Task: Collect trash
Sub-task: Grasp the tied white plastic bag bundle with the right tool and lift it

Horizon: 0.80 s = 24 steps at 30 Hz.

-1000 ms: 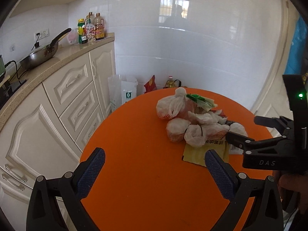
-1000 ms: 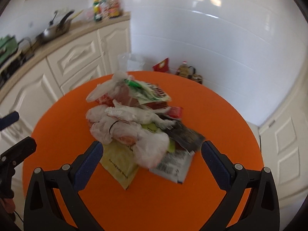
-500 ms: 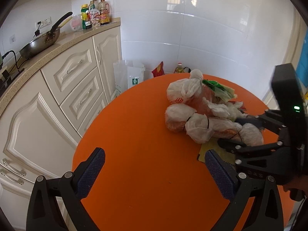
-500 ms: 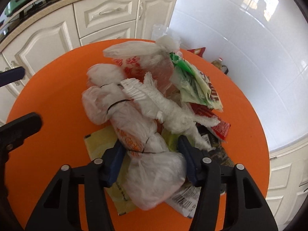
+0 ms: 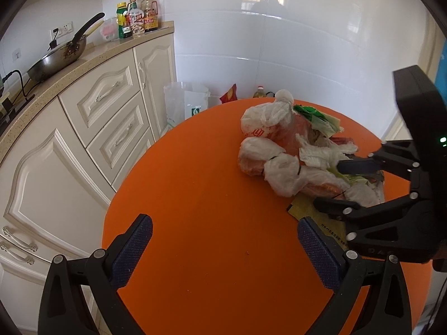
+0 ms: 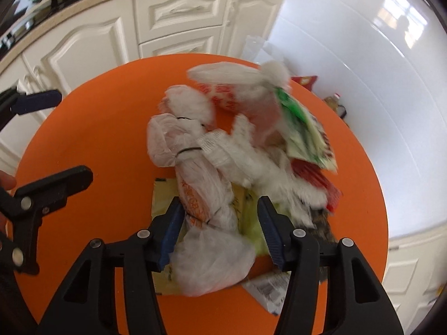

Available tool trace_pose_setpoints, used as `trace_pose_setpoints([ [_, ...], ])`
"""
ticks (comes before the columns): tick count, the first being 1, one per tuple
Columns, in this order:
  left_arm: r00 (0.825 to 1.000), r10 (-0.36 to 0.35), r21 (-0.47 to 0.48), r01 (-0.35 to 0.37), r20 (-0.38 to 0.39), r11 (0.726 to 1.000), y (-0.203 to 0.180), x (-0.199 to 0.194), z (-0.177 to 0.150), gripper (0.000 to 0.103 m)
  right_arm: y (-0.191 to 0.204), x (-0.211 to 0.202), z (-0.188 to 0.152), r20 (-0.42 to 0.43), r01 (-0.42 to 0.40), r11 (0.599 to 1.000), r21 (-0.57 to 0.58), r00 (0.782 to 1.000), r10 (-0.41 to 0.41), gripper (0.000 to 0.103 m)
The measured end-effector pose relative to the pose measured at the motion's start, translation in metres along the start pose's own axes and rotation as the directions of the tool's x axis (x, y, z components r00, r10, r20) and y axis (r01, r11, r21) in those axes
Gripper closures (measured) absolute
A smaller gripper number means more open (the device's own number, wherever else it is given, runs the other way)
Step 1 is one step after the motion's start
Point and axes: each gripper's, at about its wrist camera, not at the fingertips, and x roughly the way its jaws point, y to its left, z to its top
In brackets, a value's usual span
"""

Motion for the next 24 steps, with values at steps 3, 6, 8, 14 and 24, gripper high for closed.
trace_pose_setpoints([
  [3, 1.0, 0.003, 0.001, -0.003, -0.004, 1.0, -0.005, -0.005, -0.009, 0.001, 0.007, 0.011, 0.009, -0.005, -0.022, 1.0, -0.02, 1.0, 0.022, 0.045],
  [6, 1.0, 0.009, -0.004, -0.009, -0.002, 1.0, -0.007, -0.01, -0.013, 0.001, 0.01, 0.016, 0.012, 0.014, -0.083, 0.997, 0.002, 0.996, 0.083, 0.067],
  [8, 1.0, 0.016, -0.005, -0.016, 0.004, 1.0, -0.007, -0.013, -0.015, 0.001, 0.01, 0.014, 0.01, 0.03, -0.111, 0.994, 0.025, 0.993, 0.11, 0.07],
  [14, 1.0, 0.005, -0.004, -0.005, 0.014, 1.0, -0.01, -0.021, -0.02, 0.001, -0.009, -0.013, -0.022, 0.142, -0.239, 0.949, 0.204, 0.967, 0.212, 0.071],
  [24, 0.996, -0.083, 0.1, 0.08, 0.023, 0.992, -0.05, -0.026, -0.03, 0.001, -0.06, -0.084, -0.118, 0.353, -0.315, 0.792, 0.523, 0.926, 0.136, 0.071],
])
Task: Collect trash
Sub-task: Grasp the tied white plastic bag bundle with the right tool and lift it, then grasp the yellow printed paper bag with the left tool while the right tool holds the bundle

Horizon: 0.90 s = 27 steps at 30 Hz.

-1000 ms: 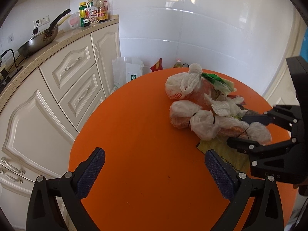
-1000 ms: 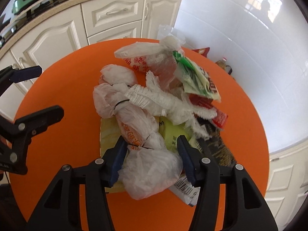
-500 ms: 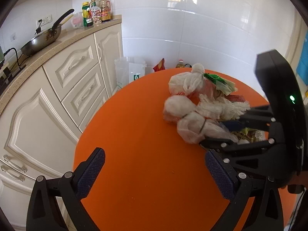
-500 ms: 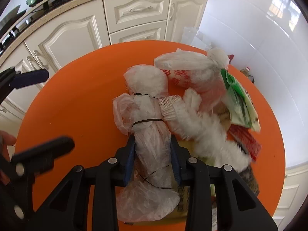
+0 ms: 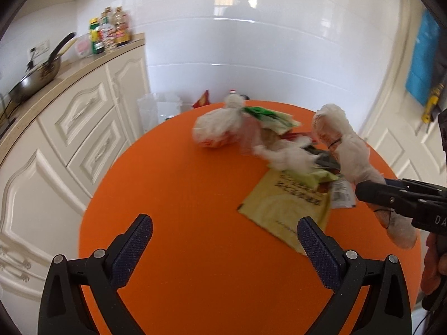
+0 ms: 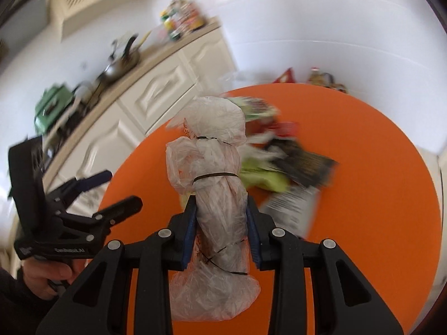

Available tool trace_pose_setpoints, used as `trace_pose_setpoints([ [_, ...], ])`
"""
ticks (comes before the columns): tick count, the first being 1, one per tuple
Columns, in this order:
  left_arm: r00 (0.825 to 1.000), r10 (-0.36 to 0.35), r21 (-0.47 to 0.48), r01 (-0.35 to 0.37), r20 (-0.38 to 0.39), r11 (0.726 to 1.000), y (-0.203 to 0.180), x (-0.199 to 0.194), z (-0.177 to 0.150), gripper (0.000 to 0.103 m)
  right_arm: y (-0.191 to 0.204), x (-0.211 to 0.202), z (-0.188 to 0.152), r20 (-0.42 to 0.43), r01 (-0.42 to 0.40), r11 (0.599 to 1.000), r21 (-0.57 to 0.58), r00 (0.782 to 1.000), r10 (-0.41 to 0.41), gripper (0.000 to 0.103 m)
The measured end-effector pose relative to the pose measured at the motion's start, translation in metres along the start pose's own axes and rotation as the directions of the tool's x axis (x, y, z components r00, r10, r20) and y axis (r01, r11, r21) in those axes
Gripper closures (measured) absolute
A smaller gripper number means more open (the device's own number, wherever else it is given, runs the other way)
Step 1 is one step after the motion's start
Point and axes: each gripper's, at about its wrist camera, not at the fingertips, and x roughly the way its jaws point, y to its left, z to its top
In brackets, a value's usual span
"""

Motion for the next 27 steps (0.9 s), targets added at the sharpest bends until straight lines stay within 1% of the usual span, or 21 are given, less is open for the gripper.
trace_pose_setpoints([
  [2, 0.999, -0.033, 0.053, 0.034, -0.018, 0.998, -0.013, 0.009, 0.003, 0.001, -0.01, -0.012, -0.006, 0.017, 0.025, 0.999, 0.036, 1.0, -0.026, 0.071],
  [4, 0.999, -0.036, 0.103, 0.039, -0.031, 0.994, -0.026, 0.02, 0.005, 0.001, -0.018, -0.02, -0.008, 0.033, 0.027, 0.997, 0.069, 0.999, -0.029, 0.071],
  [5, 0.999, -0.034, 0.13, 0.039, -0.038, 0.991, -0.031, 0.026, 0.005, 0.001, -0.022, -0.024, -0.01, 0.041, 0.027, 0.996, 0.083, 0.999, -0.03, 0.071],
  [7, 0.997, -0.022, 0.185, 0.036, -0.074, 0.982, -0.041, 0.041, 0.004, 0.001, -0.029, -0.028, -0.012, 0.048, 0.028, 0.995, 0.096, 0.998, -0.033, 0.071],
  [10, 0.995, 0.004, 0.223, 0.019, -0.102, 0.975, -0.05, 0.058, 0.005, 0.001, -0.038, -0.032, -0.014, 0.049, 0.035, 0.993, 0.109, 0.998, -0.04, 0.071],
  [12, 0.993, 0.004, 0.231, 0.024, -0.121, 0.973, -0.053, 0.066, 0.006, 0.001, -0.045, -0.033, -0.015, 0.051, 0.032, 0.992, 0.121, 0.998, -0.038, 0.071],
  [16, 0.992, 0.018, 0.255, 0.014, -0.124, 0.967, -0.061, 0.068, 0.007, 0.001, -0.054, -0.036, -0.02, 0.052, 0.032, 0.99, 0.138, 0.998, -0.04, 0.071],
  [18, 0.993, 0.004, 0.256, 0.027, -0.117, 0.966, -0.063, 0.063, 0.005, 0.001, -0.058, -0.037, -0.022, 0.053, 0.03, 0.989, 0.145, 0.998, -0.038, 0.071],
  [21, 0.989, -0.035, 0.224, 0.067, -0.143, 0.972, -0.063, 0.063, 0.003, 0.001, -0.06, -0.039, -0.024, 0.053, 0.028, 0.989, 0.145, 0.998, -0.036, 0.071],
  [22, 0.988, -0.04, 0.216, 0.073, -0.152, 0.974, -0.063, 0.066, 0.003, 0.001, -0.06, -0.038, -0.024, 0.052, 0.028, 0.989, 0.146, 0.998, -0.036, 0.071],
  [24, 0.985, -0.027, 0.211, 0.063, -0.17, 0.975, -0.063, 0.077, 0.004, 0.001, -0.058, -0.035, -0.022, 0.051, 0.028, 0.989, 0.146, 0.998, -0.035, 0.071],
  [25, 0.985, -0.057, 0.174, 0.086, -0.165, 0.981, -0.058, 0.08, 0.003, 0.001, -0.057, -0.036, -0.022, 0.05, 0.029, 0.989, 0.146, 0.998, -0.036, 0.071],
  [27, 0.987, -0.053, 0.182, 0.08, -0.152, 0.98, -0.06, 0.08, 0.001, 0.002, -0.057, -0.036, -0.021, 0.051, 0.025, 0.989, 0.147, 0.998, -0.033, 0.071],
])
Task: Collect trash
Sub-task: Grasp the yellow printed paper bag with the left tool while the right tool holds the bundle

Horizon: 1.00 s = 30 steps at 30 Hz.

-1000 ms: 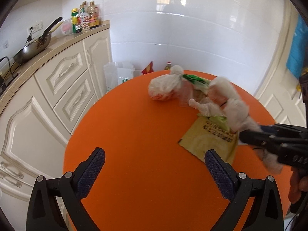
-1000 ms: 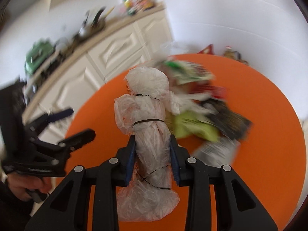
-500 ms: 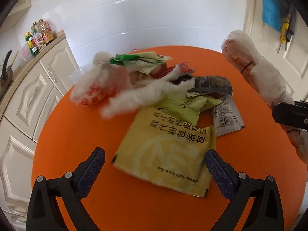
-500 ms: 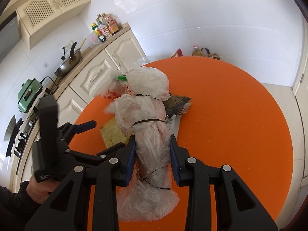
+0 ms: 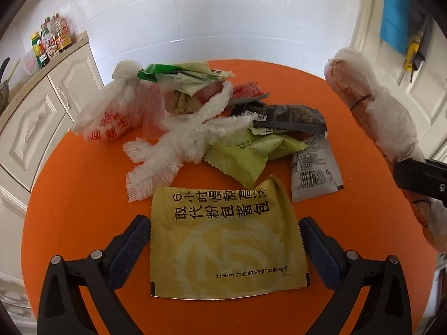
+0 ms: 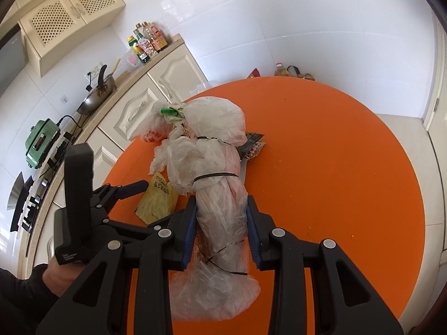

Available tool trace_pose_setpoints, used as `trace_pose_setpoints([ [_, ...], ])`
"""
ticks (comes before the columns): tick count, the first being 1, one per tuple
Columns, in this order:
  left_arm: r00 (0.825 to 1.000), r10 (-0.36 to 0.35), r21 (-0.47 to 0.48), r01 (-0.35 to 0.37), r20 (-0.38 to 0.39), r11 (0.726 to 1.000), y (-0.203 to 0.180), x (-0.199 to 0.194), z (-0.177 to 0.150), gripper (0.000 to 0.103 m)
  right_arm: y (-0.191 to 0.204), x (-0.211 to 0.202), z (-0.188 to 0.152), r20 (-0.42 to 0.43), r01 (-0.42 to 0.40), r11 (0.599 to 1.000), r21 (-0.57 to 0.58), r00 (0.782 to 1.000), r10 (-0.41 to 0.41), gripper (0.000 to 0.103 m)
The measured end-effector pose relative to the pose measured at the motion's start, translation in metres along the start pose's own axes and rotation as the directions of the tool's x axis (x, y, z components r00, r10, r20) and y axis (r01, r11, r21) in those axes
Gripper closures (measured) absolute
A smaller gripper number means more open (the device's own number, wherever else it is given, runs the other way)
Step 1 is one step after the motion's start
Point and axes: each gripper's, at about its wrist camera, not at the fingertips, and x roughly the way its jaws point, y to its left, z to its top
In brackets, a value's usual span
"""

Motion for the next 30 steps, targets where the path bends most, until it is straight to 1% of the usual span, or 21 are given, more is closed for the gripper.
trace_pose_setpoints([
  [1, 1.0, -0.01, -0.006, 0.011, 0.007, 1.0, 0.001, -0.002, -0.002, 0.004, 0.001, 0.0, 0.0, 0.001, 0.0, 1.0, 0.0, 1.0, 0.0, 0.071],
  [2, 1.0, -0.011, -0.005, 0.011, 0.012, 1.0, 0.001, -0.002, -0.002, 0.01, 0.001, -0.001, 0.0, 0.002, -0.001, 1.0, -0.001, 1.0, 0.001, 0.071],
  [3, 1.0, -0.015, -0.003, 0.015, 0.021, 1.0, 0.002, -0.005, -0.003, 0.019, 0.001, -0.001, -0.001, 0.002, -0.001, 1.0, -0.001, 1.0, 0.001, 0.071],
  [4, 0.999, -0.024, -0.004, 0.024, 0.026, 1.0, 0.003, -0.008, -0.006, 0.031, 0.001, -0.002, -0.001, 0.003, 0.0, 1.0, 0.0, 1.0, 0.0, 0.071],
  [5, 0.999, -0.027, -0.003, 0.027, 0.034, 1.0, 0.004, -0.01, -0.005, 0.037, 0.001, -0.003, -0.002, 0.004, -0.001, 1.0, 0.001, 1.0, 0.001, 0.071],
  [7, 0.999, -0.039, -0.003, 0.039, 0.033, 0.999, 0.007, -0.013, -0.007, 0.043, 0.001, -0.003, -0.004, 0.005, -0.003, 1.0, 0.004, 1.0, 0.003, 0.071],
  [9, 0.998, -0.051, -0.01, 0.051, 0.036, 0.999, 0.013, -0.017, -0.009, 0.045, 0.002, -0.004, -0.006, 0.004, -0.002, 1.0, -0.001, 1.0, 0.002, 0.071],
  [11, 0.996, -0.081, -0.027, 0.082, 0.036, 0.996, 0.019, -0.023, -0.012, 0.048, 0.004, -0.006, -0.009, 0.008, -0.005, 1.0, 0.001, 1.0, 0.005, 0.071],
  [13, 0.993, -0.114, -0.039, 0.115, 0.036, 0.993, 0.019, -0.027, -0.01, 0.05, 0.002, -0.009, -0.011, 0.011, -0.005, 1.0, 0.004, 1.0, 0.005, 0.071],
  [18, 0.988, -0.15, -0.042, 0.151, 0.038, 0.988, 0.011, -0.031, -0.005, 0.051, -0.003, -0.022, -0.018, 0.03, 0.002, 1.0, 0.025, 1.0, -0.003, 0.071],
  [24, 0.983, -0.163, -0.028, 0.165, 0.08, 0.986, 0.001, -0.057, -0.007, 0.051, -0.007, -0.043, -0.026, 0.059, 0.028, 0.998, 0.048, 0.998, -0.03, 0.071],
  [28, 0.979, -0.155, 0.006, 0.156, 0.129, 0.988, -0.007, -0.082, -0.003, 0.051, -0.01, -0.06, -0.031, 0.091, 0.044, 0.997, 0.058, 0.995, -0.049, 0.071],
  [30, 0.975, -0.149, 0.03, 0.146, 0.166, 0.989, -0.014, -0.098, 0.001, 0.051, -0.011, -0.07, -0.032, 0.112, 0.053, 0.996, 0.069, 0.992, -0.061, 0.071],
])
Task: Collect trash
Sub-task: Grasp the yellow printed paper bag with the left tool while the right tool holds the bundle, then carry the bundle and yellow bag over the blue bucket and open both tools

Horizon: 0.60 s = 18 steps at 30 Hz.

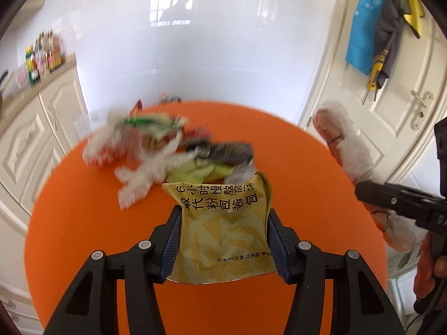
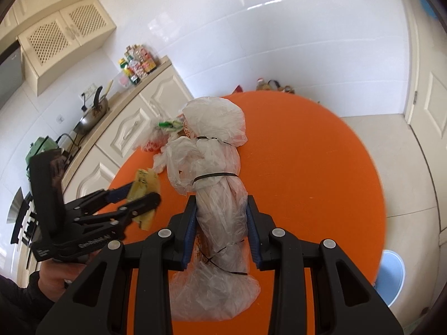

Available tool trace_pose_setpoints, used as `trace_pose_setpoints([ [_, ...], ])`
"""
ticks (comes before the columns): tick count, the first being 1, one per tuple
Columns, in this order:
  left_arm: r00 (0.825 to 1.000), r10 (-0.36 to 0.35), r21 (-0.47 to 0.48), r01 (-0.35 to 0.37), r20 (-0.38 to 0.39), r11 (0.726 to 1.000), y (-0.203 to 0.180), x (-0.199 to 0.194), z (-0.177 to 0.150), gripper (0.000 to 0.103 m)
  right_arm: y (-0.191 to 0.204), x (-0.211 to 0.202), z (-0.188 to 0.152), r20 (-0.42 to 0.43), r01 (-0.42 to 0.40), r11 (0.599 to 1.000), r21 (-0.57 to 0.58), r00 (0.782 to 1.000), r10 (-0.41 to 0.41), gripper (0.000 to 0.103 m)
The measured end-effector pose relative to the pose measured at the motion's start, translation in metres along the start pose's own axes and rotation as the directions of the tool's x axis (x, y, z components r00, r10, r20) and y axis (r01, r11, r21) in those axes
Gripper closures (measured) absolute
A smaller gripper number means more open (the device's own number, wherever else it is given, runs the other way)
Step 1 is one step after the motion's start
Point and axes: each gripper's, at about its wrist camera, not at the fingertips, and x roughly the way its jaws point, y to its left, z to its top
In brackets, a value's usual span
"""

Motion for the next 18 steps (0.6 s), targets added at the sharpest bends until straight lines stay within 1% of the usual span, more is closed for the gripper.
trace_pose_setpoints([
  [5, 0.996, -0.032, 0.054, 0.027, 0.083, 0.998, -0.03, -0.033, 0.018, 0.051, -0.007, -0.037, -0.001, 0.082, 0.024, 0.999, 0.03, 0.996, -0.026, 0.071],
  [7, 0.992, -0.059, 0.078, 0.05, 0.114, 0.996, -0.045, -0.045, 0.026, 0.051, -0.012, -0.052, 0.001, 0.112, 0.043, 0.998, 0.042, 0.993, -0.047, 0.071],
  [10, 0.983, -0.106, 0.116, 0.089, 0.152, 0.989, -0.067, -0.059, 0.036, 0.051, -0.024, -0.084, 0.001, 0.169, 0.081, 0.994, 0.069, 0.981, -0.092, 0.071],
  [13, 0.968, -0.175, 0.15, 0.149, 0.179, 0.977, -0.097, -0.069, 0.044, 0.051, -0.041, -0.122, -0.003, 0.227, 0.135, 0.985, 0.109, 0.961, -0.156, 0.071],
  [15, 0.956, -0.226, 0.187, 0.191, 0.189, 0.964, -0.12, -0.071, 0.049, 0.051, -0.055, -0.149, -0.006, 0.257, 0.184, 0.973, 0.139, 0.942, -0.215, 0.071],
  [18, 0.932, -0.322, 0.233, 0.28, 0.166, 0.931, -0.157, -0.065, 0.053, 0.051, -0.083, -0.186, -0.018, 0.283, 0.255, 0.943, 0.213, 0.908, -0.309, 0.071],
])
